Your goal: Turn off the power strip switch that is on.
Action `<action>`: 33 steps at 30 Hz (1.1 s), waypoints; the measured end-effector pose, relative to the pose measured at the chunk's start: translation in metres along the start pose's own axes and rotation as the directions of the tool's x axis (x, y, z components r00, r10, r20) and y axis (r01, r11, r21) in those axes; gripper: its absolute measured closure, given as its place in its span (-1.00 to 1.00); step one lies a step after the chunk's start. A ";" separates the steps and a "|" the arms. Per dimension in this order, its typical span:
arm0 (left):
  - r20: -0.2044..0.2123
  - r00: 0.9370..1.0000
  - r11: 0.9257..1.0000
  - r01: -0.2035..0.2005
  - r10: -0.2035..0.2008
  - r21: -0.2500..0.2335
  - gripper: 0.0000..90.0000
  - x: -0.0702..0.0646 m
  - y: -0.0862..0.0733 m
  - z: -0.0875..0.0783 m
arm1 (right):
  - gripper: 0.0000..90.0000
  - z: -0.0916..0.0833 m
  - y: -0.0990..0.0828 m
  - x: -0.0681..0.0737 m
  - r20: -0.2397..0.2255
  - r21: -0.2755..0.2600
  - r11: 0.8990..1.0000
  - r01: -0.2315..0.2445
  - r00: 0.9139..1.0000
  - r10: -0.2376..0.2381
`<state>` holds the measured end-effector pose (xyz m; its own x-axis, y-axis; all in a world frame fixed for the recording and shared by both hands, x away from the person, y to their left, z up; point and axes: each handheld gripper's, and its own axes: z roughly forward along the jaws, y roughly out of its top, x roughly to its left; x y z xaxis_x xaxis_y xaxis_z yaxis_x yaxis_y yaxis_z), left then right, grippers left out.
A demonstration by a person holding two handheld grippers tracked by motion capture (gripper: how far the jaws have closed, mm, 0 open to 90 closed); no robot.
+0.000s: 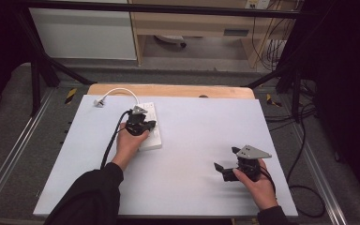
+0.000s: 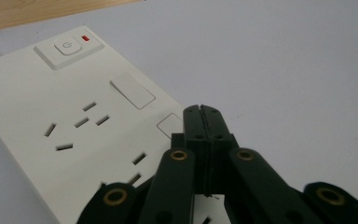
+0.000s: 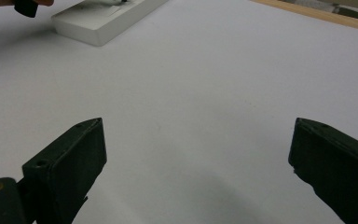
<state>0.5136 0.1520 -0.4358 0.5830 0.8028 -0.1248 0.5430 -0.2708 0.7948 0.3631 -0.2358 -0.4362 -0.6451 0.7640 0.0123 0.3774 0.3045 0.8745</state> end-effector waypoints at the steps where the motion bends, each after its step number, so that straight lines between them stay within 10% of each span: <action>1: 0.001 1.000 1.000 0.000 0.000 0.000 1.00 0.000 0.000 0.000 | -0.90 0.000 0.000 0.000 0.000 0.001 1.000 0.001 1.000 -0.001; 33: -0.003 1.000 1.000 -0.008 0.008 -0.005 1.00 -0.003 -0.003 0.001 | -0.90 0.000 0.000 0.000 -0.003 0.005 1.000 0.006 1.000 -0.006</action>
<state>0.5110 0.1492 -0.4383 0.5852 0.8025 -0.1166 0.5355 -0.2745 0.7987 0.3631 -0.2352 -0.4364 -0.6493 0.7605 0.0084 0.3765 0.3118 0.8724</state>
